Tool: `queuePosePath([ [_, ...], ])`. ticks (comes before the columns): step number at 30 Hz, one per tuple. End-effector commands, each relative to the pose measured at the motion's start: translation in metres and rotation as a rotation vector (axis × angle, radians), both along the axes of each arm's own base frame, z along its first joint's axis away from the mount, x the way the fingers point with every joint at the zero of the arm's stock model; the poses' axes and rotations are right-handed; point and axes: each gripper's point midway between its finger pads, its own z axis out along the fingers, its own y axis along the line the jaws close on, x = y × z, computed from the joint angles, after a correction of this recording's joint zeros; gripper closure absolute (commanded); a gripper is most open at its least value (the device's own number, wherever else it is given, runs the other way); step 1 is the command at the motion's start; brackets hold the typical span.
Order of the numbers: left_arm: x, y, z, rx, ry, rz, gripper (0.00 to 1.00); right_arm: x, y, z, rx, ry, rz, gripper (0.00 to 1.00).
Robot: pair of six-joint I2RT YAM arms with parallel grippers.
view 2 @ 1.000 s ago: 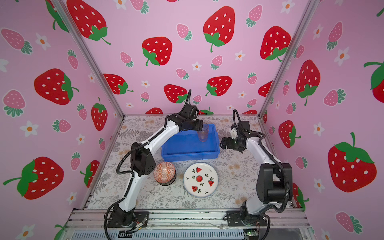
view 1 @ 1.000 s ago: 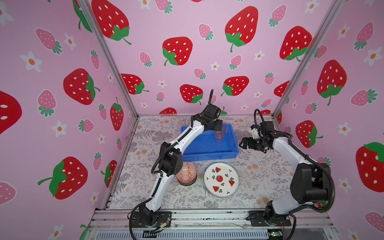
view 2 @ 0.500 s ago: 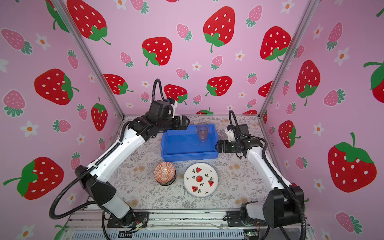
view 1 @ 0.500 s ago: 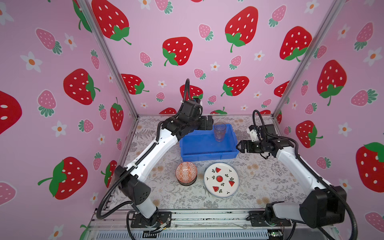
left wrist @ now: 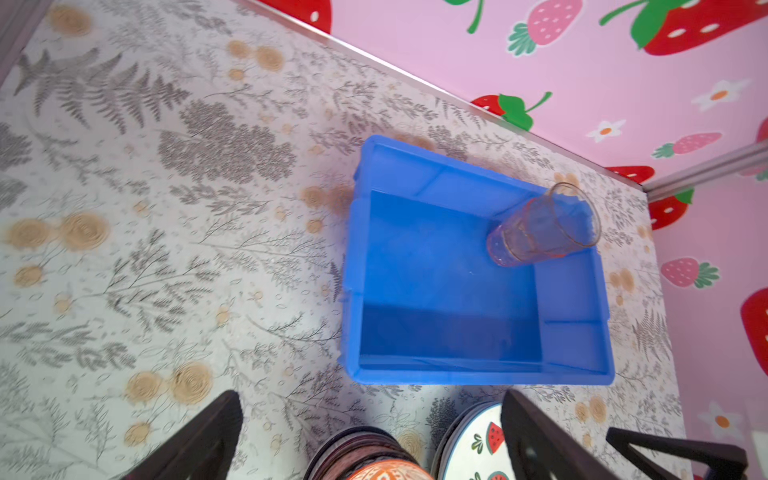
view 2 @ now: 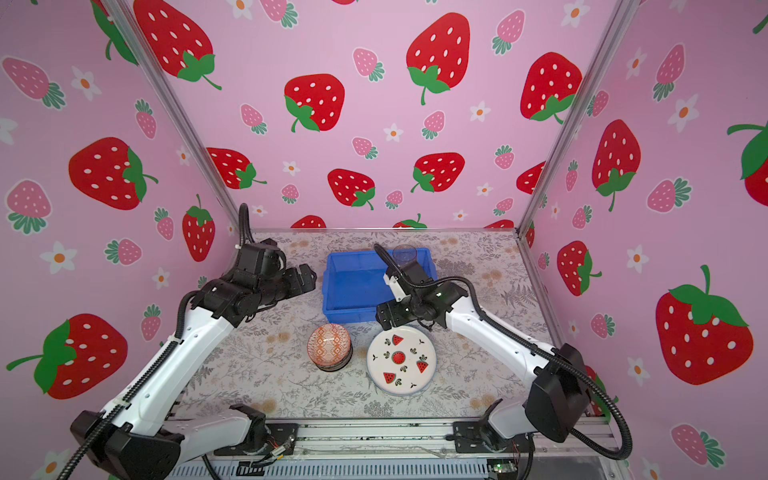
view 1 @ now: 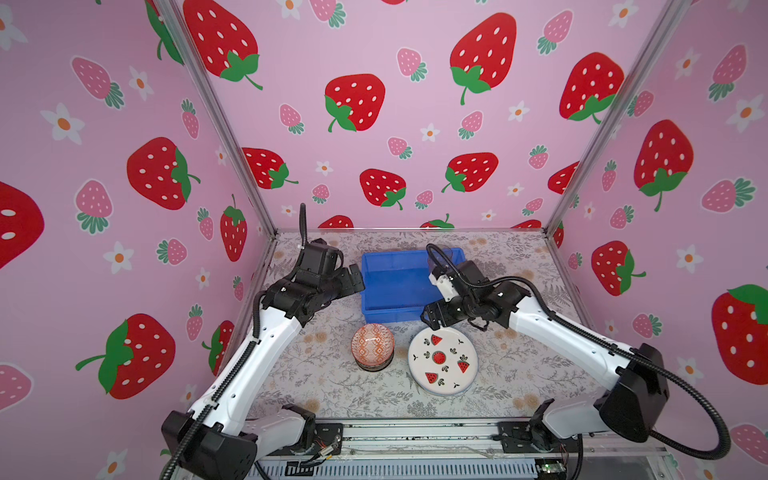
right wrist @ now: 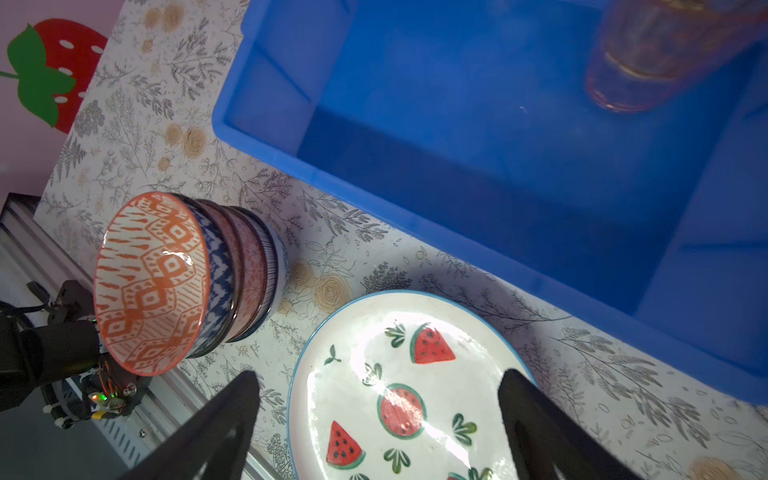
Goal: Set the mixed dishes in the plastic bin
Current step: 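Move the left gripper toward the watermelon plate stack while the right approaches it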
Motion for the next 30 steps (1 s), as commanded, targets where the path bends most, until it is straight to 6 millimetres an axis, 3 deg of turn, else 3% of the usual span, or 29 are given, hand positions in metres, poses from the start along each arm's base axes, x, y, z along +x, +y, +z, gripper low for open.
queuePosePath([
  [1,-0.014,0.024,-0.015,-0.023,0.060,0.089,0.00,-0.004,0.012,-0.002,-0.006,0.005,-0.004,0.09],
  [6,-0.025,0.036,-0.022,-0.021,0.106,0.100,0.00,-0.010,0.015,-0.003,0.015,0.026,0.006,0.09],
  [10,-0.028,0.019,-0.019,-0.044,0.148,0.011,0.00,-0.011,-0.005,-0.007,-0.002,0.057,-0.049,0.07],
  [20,-0.047,-0.069,-0.012,-0.076,0.193,-0.249,0.00,-0.021,-0.087,-0.043,0.078,0.238,-0.251,0.05],
  [25,-0.063,-0.128,-0.009,-0.174,0.179,-0.353,0.01,-0.033,-0.106,-0.066,0.121,0.324,-0.298,0.05],
  [30,-0.075,-0.168,-0.031,-0.152,0.201,-0.409,0.01,-0.037,-0.118,-0.079,0.115,0.335,-0.323,0.05],
])
